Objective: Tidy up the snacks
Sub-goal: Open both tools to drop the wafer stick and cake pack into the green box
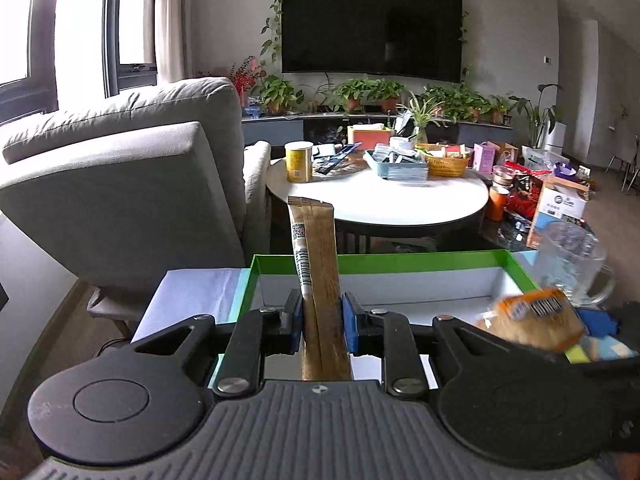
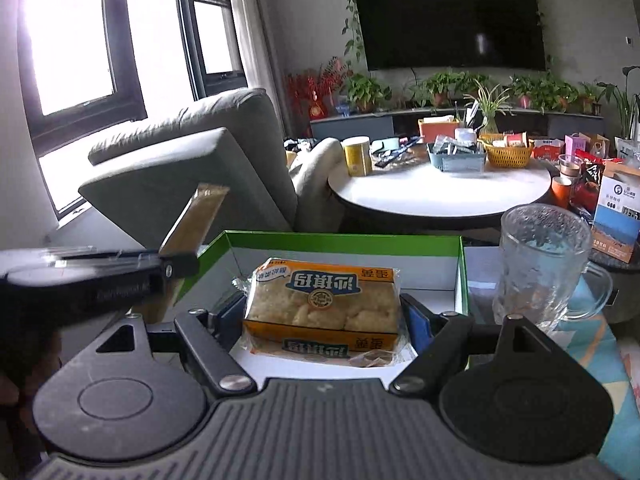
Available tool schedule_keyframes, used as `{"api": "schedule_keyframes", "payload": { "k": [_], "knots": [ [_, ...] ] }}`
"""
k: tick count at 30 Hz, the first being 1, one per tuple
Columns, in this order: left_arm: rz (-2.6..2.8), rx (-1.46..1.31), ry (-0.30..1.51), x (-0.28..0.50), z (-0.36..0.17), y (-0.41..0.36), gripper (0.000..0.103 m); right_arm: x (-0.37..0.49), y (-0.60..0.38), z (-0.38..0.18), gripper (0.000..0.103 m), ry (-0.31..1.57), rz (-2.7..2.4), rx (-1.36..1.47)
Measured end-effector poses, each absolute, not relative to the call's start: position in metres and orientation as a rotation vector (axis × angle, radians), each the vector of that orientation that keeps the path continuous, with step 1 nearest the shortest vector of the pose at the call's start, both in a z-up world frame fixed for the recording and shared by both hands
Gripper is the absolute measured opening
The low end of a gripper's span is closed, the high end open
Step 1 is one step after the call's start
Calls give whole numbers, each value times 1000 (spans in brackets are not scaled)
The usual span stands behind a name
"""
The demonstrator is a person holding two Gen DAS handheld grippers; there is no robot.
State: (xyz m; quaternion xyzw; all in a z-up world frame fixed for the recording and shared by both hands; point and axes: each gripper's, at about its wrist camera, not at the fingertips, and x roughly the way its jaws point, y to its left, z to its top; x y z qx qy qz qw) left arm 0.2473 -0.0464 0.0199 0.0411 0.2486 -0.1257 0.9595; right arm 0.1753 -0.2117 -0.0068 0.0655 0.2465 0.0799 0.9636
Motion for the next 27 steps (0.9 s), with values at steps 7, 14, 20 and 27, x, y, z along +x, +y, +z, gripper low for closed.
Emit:
{"api": "schedule_keyframes", "payload": {
  "k": [7,14,20,27],
  "knots": [
    [-261,146,636,265,-11,-51,24,186,-209,-26,82,594,141,129],
    [-261,153,619,241,-1,-32,36,176,-214,-22,82,589,152,163],
    [-284,153,585,200,15,-5,42,164,-214,-10,82,551,161,169],
    [-300,159,614,148,10,29,42,135,-210,1,82,503,185,129]
  ]
}}
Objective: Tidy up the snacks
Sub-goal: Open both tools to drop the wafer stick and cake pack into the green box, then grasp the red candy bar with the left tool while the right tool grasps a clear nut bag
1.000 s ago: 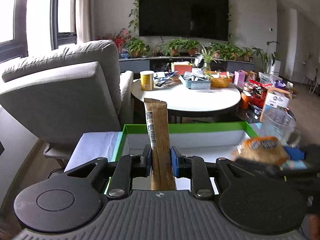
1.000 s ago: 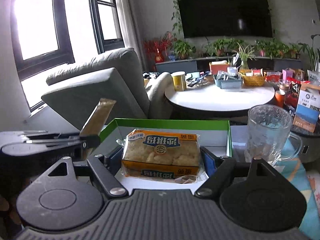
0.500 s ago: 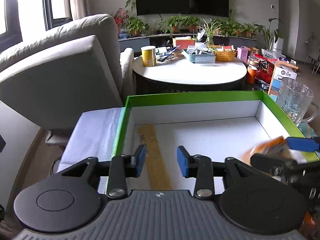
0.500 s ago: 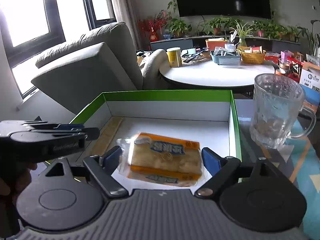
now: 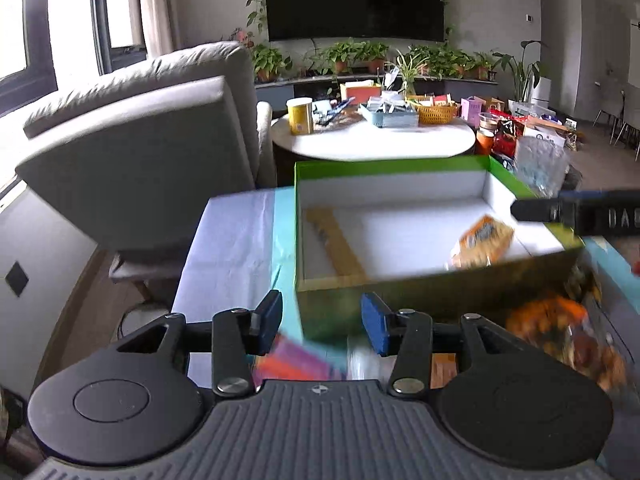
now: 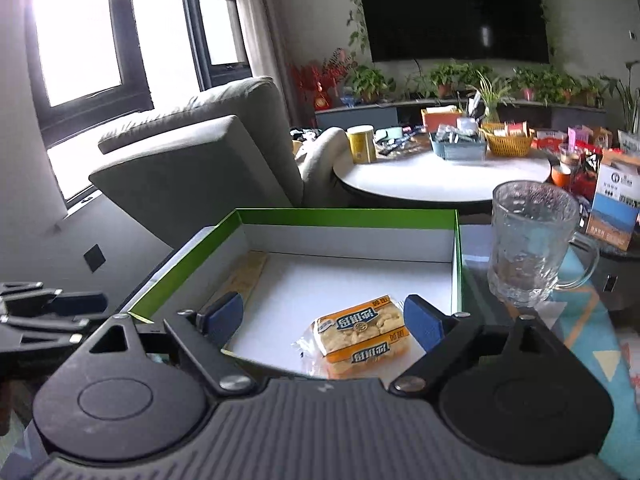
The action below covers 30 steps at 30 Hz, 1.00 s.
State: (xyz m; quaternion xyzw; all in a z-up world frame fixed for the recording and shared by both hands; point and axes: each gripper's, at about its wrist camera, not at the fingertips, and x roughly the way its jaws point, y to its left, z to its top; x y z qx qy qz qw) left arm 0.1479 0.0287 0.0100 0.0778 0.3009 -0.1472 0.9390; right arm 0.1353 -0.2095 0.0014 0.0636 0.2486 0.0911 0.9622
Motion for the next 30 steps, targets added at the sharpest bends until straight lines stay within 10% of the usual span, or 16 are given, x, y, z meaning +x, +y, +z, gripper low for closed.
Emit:
{"api": "schedule_keyframes", "payload": {
  "k": [25,30],
  "knots": [
    [-379,194,714,79,-52,52,42,29,-234,-50,82,588,174,14],
    [-379,142,734,80,-55,58,28,35,-230,-65,82,617,193,16]
  ]
}}
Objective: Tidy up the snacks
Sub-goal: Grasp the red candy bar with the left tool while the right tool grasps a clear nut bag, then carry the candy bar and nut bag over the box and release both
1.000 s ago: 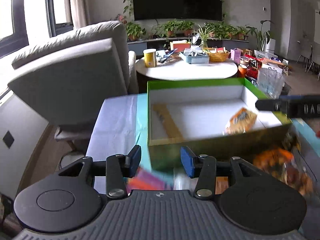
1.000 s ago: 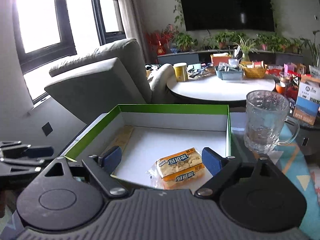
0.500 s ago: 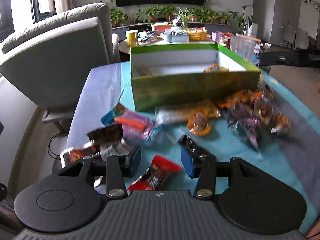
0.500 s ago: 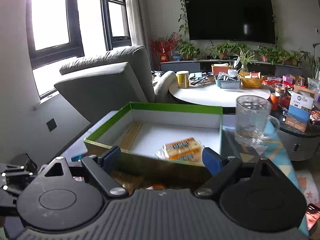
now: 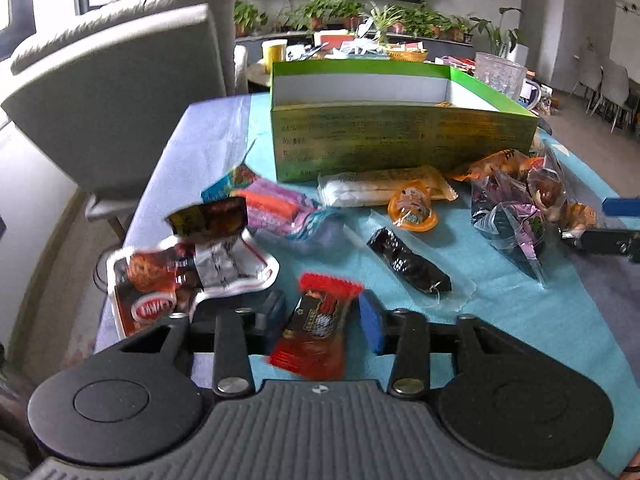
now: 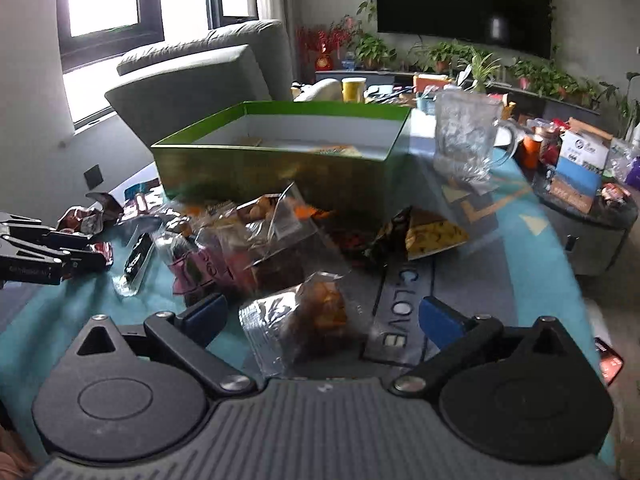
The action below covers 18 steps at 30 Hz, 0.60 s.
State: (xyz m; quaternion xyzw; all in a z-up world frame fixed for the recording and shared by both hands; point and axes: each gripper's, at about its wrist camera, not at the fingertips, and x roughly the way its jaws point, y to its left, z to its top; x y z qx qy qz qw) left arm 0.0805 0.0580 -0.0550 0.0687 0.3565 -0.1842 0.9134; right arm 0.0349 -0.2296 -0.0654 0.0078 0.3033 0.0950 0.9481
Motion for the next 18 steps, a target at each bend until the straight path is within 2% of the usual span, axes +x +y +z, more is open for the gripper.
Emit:
{"api": "schedule_keyframes", "payload": {
  "k": [15,17,18],
  "knots": [
    [-369,110,741,68,-52,56,26,44,-225,-85,81,644,227,-31],
    [-365,117,738,66,-51,55,26,40,-223,-82,75,646,233,-60],
    [-364,118,733,65,-49,55,26,37,-224,-80,62,648,247,-47]
  ]
}}
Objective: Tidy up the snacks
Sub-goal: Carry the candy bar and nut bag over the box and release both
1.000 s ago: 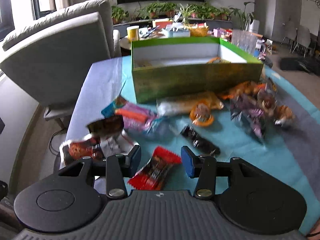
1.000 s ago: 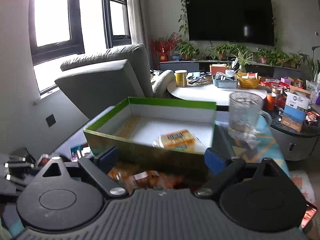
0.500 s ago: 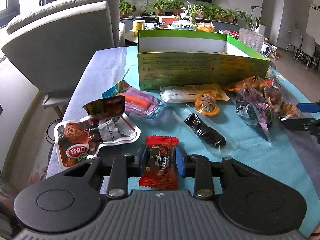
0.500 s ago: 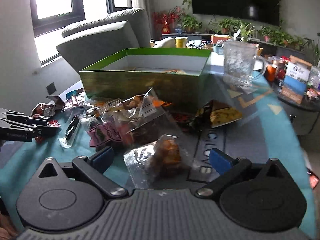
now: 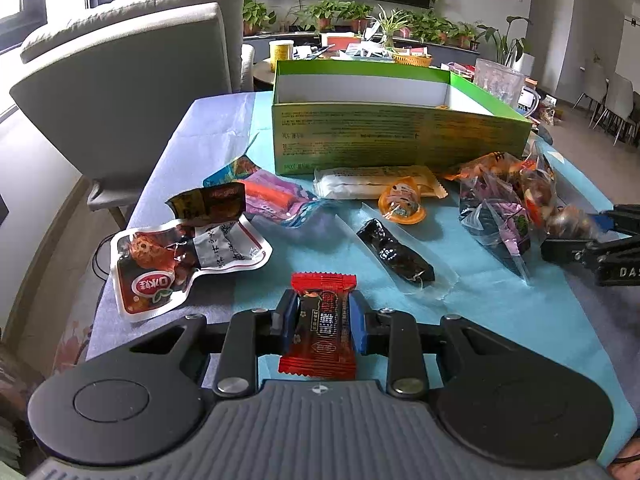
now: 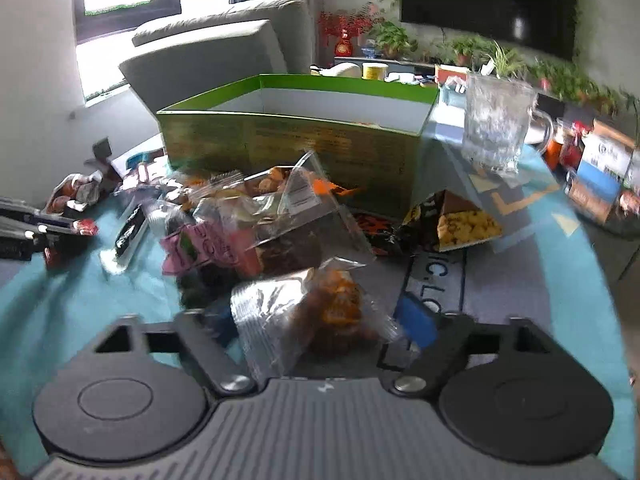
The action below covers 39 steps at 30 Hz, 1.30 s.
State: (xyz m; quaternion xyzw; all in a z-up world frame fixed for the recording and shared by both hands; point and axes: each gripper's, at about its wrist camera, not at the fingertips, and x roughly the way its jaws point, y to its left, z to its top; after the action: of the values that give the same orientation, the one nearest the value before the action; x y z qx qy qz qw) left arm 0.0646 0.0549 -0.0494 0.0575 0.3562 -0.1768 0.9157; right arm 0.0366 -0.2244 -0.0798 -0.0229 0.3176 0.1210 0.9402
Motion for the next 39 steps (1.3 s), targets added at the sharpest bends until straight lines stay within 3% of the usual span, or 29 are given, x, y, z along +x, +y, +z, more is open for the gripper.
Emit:
{"api": "schedule_keyframes", "payload": {
  "k": [5,19,30,39],
  "knots": [
    [-370,118,690,57,-36,53,26,19,-232,-70,46,640,265,11],
    [-420,142,523,60,16,28,26,-1,-233,-25,45,468,288,42],
    [-421,87,449,107,43,9,26,53,-218,14,45,334,324,44],
    [-383,87,438,160,53,-6,26,112,-219,21,46,334,324,98]
  ]
}}
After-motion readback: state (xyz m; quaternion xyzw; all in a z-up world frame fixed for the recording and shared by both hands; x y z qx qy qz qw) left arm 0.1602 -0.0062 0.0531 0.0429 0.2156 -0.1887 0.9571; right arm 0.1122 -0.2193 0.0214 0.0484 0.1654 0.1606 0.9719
